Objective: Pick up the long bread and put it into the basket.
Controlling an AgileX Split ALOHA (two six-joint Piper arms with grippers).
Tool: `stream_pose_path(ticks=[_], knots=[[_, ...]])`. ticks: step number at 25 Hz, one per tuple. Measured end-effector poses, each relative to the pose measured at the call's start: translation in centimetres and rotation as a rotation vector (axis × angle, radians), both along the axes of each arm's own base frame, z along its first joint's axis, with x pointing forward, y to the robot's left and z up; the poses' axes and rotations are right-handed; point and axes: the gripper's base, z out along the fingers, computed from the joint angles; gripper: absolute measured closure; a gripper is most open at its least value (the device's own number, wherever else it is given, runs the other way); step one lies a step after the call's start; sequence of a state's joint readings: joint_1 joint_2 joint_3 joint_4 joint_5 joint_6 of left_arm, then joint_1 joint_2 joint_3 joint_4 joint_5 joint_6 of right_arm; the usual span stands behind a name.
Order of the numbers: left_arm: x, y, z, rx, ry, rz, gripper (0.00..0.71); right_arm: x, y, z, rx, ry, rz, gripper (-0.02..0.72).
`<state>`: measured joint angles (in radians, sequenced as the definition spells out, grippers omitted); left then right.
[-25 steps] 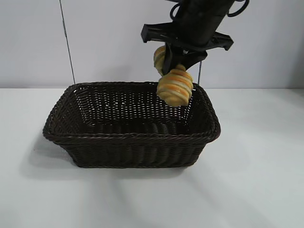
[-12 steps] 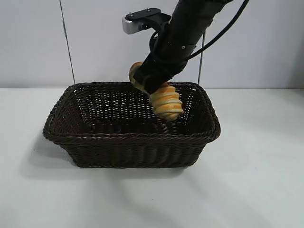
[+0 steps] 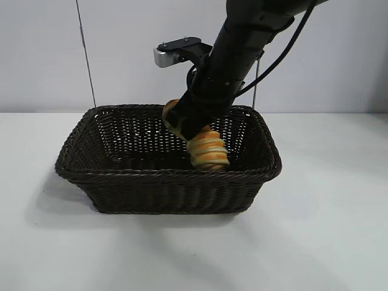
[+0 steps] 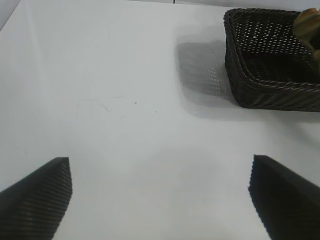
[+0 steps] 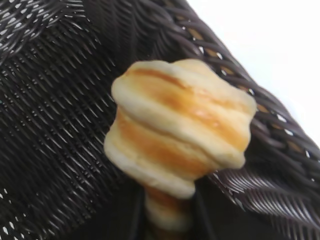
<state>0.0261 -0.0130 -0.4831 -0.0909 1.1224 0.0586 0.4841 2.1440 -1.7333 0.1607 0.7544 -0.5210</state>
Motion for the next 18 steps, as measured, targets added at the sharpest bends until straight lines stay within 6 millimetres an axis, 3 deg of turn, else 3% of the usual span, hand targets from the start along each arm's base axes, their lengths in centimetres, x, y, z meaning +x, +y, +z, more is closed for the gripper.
stream_pose_path(ticks=[12,18], knots=[[0.0,0.0,0.0,0.0,0.0,0.0,0.015,0.9,0.1,8.1,0.053,0.013,-0.162,0.037],[0.0,0.0,0.0,0.0,0.0,0.0,0.015,1.7,-2.6,11.2,0.064,0.029,-0.352,0.038]])
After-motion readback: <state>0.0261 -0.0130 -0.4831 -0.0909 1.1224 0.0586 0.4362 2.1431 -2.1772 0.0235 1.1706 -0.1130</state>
